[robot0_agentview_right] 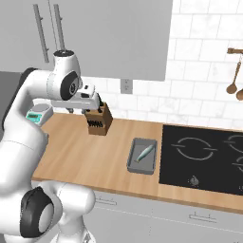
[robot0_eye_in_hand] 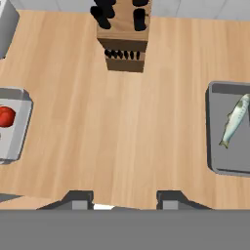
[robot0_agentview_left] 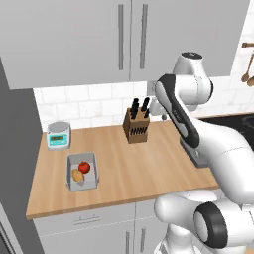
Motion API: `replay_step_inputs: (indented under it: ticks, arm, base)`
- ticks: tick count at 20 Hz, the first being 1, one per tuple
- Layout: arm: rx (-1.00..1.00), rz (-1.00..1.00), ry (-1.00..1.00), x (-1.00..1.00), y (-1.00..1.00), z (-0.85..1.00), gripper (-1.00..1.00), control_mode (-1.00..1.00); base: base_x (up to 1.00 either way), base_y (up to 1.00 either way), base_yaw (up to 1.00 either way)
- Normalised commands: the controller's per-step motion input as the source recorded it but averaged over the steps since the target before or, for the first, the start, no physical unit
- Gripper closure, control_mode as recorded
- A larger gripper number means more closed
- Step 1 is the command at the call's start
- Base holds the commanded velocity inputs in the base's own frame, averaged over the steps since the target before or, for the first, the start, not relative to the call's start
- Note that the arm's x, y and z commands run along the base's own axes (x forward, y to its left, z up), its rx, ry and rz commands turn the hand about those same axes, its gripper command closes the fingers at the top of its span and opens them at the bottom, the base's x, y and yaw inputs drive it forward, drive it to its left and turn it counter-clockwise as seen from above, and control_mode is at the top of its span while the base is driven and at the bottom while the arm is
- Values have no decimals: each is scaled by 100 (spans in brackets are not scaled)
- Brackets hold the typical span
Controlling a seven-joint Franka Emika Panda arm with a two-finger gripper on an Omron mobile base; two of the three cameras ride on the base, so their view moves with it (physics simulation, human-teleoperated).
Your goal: Take the meat container that has the fish and place it on the second highest rack of the freezer. Then take the vegetable container that has the tomato and potato and place it on the highest rack of the freezer.
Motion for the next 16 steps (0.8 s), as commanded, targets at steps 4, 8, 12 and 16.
replay_step_inputs:
  ticks: [4,8,12,16]
  arm:
    - [0,0,-5,-26,0,0,-100,-100]
    - [9,-29,-11,-100,-66,-25,-100,-100]
    - [15,-60,17,-60,-98,-62,-100,-100]
    - [9,-75,12,1,-100,-77,-100,-100]
  base:
    - [0,0,0]
    - [0,0,0]
    - [0,0,0]
    - [0,0,0]
